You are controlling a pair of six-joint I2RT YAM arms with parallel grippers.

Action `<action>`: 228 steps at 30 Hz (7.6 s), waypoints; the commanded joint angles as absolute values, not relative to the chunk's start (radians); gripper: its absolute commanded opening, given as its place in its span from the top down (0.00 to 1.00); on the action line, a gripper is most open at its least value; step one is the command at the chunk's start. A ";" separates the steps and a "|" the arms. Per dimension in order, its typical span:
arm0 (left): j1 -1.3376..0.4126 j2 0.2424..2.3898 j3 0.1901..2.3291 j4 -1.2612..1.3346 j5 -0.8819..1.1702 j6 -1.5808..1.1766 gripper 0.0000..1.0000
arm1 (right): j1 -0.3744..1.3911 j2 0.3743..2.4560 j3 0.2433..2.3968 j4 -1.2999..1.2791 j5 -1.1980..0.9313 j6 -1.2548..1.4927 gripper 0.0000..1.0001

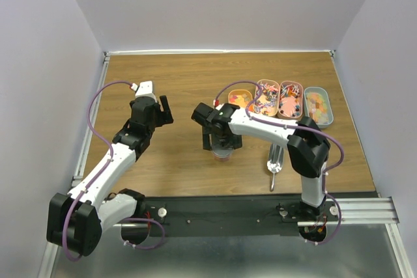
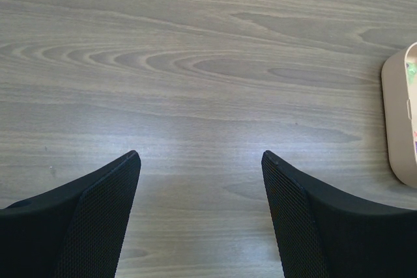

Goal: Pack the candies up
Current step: Close the bottle lid on the packing bottle, then screw the bottle lid onto the packing bottle.

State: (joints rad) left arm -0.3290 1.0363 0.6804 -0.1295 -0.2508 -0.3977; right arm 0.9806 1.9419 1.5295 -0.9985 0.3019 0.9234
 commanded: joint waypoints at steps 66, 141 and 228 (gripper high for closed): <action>-1.569 1.523 0.244 0.740 -1.160 -0.923 0.11 | 0.591 1.414 1.157 -0.831 -0.032 0.594 0.01; -1.276 2.046 0.272 1.848 -0.718 -0.115 0.02 | 0.589 1.750 1.296 -0.698 -0.316 0.466 0.41; -1.221 2.134 0.290 1.956 -0.675 -0.196 0.14 | 0.591 1.806 1.310 -0.695 -0.382 0.390 0.74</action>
